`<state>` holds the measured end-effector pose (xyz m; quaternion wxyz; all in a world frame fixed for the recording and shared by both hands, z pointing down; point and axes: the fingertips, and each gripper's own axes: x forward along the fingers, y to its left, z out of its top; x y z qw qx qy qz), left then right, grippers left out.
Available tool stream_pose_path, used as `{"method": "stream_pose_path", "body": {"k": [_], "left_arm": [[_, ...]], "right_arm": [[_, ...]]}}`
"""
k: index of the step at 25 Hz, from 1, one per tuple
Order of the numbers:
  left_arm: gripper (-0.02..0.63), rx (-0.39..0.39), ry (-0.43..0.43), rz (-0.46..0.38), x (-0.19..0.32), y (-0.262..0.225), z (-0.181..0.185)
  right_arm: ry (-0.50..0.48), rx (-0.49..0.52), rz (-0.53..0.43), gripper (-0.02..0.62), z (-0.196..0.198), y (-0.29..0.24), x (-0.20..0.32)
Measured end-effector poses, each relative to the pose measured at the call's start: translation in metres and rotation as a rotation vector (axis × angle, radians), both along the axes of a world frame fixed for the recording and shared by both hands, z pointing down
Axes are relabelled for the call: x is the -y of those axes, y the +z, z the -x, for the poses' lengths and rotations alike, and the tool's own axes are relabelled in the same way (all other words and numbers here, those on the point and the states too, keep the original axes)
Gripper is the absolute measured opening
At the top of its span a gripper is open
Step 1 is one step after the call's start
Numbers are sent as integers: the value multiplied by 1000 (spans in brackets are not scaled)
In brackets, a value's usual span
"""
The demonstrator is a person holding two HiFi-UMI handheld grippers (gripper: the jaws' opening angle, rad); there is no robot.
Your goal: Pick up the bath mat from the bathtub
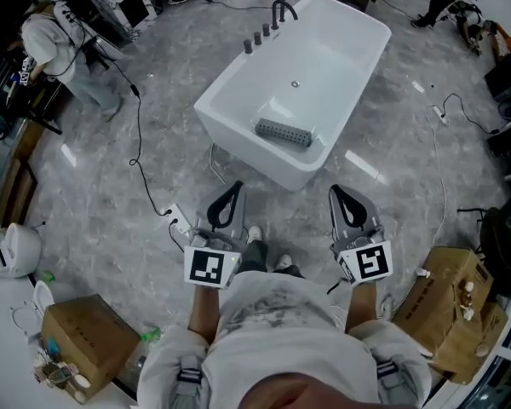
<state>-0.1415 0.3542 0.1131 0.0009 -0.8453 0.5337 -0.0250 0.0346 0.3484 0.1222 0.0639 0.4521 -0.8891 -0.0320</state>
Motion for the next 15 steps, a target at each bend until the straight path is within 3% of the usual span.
{"method": "stream_pose_path", "body": {"k": [15], "left_arm": [[4, -71, 94, 48, 109, 13, 69]], "right_arm": [[106, -78, 16, 2, 71, 7, 90]]}}
